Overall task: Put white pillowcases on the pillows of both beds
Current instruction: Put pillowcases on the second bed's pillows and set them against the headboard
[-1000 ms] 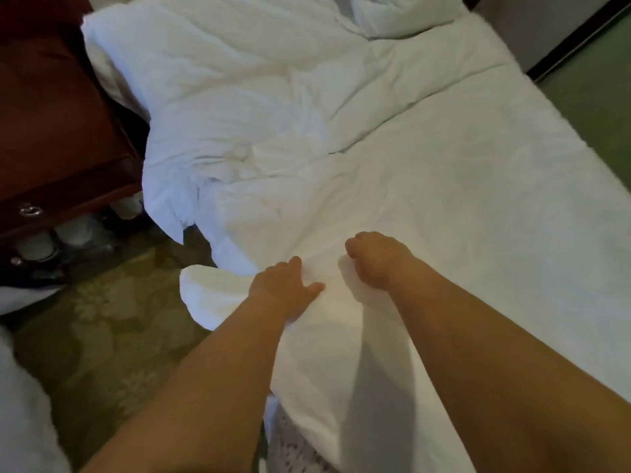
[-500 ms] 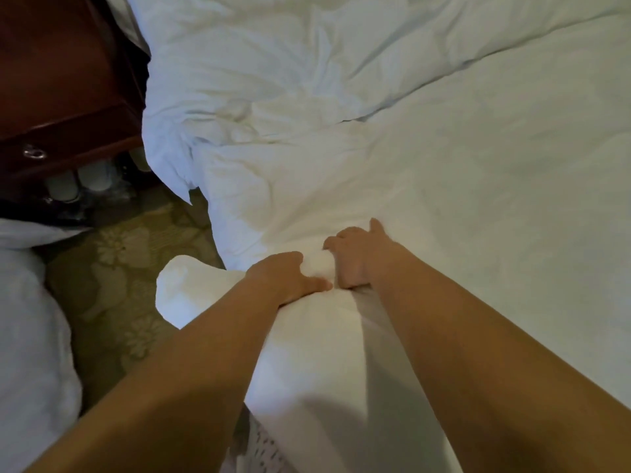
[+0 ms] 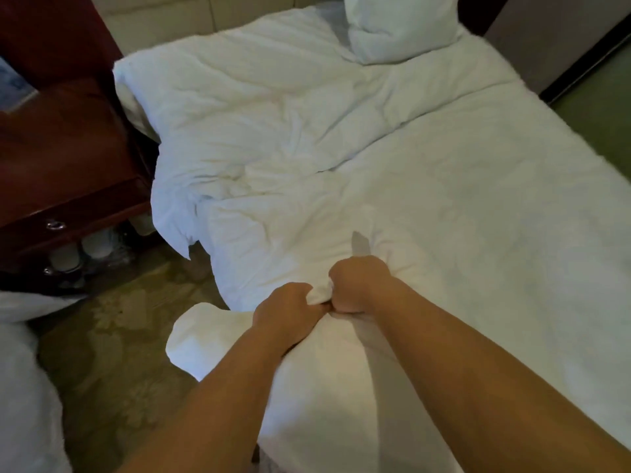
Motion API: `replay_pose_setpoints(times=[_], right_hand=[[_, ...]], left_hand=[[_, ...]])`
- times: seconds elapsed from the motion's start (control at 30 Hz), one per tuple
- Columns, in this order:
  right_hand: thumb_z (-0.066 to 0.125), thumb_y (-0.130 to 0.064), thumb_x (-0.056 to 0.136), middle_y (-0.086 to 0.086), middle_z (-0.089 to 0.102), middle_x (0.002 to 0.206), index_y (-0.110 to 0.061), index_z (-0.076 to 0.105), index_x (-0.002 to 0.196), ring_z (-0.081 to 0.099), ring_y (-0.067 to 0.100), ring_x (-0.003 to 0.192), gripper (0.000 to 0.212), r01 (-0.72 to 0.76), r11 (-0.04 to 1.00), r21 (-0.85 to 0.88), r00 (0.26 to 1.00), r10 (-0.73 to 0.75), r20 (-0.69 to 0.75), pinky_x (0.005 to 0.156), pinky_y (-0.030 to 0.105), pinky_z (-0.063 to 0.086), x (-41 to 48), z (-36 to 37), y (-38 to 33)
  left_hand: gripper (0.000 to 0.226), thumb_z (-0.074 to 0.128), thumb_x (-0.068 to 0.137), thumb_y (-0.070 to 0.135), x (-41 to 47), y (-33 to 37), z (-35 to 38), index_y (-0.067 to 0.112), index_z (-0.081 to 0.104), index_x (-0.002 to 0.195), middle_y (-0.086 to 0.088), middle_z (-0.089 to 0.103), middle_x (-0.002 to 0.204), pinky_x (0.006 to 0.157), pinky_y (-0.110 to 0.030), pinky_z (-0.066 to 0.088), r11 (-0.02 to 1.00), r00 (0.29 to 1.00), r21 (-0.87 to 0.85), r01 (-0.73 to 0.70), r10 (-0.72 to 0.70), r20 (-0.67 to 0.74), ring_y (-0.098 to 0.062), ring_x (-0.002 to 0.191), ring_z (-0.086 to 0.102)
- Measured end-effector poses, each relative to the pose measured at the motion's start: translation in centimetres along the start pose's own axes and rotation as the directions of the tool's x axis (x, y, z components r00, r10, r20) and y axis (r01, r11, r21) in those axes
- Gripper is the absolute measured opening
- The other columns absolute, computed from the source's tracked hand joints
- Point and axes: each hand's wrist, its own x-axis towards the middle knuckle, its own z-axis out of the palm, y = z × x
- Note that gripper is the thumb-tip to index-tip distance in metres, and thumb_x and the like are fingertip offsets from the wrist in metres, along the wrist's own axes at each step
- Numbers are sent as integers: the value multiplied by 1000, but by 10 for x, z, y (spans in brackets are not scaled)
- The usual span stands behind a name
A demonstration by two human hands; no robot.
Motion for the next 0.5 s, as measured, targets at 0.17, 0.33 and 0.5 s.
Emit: replay_pose_setpoints(times=[0.17, 0.33, 0.5], right_hand=[[59, -36, 81, 2, 66, 106, -19, 63, 100, 62, 24, 99, 26, -145, 989, 10, 979, 145, -145, 78, 32, 41, -87, -65, -13], [52, -27, 85, 3, 65, 106, -26, 51, 82, 59, 26, 100, 3, -228, 973, 44, 866, 224, -448, 81, 33, 35, -213, -139, -31], [55, -26, 81, 4, 68, 101, -24, 55, 83, 61, 29, 96, 2, -329, 941, 78, 648, 286, -706, 73, 30, 31, -327, -192, -52]], left_hand=[[38, 59, 76, 55, -70, 45, -42, 22, 53, 57, 4, 60, 64, 62, -32, 44, 978, 978, -98, -185, 173, -120, -24, 75, 63], [40, 62, 77, 51, -158, 107, -97, 14, 54, 65, 2, 59, 61, 58, -32, 42, 895, 853, 14, -446, 430, -294, -22, 65, 59], [45, 57, 86, 53, -254, 161, -137, 12, 54, 66, -1, 58, 62, 57, -34, 42, 721, 612, 121, -682, 654, -445, -21, 65, 57]])
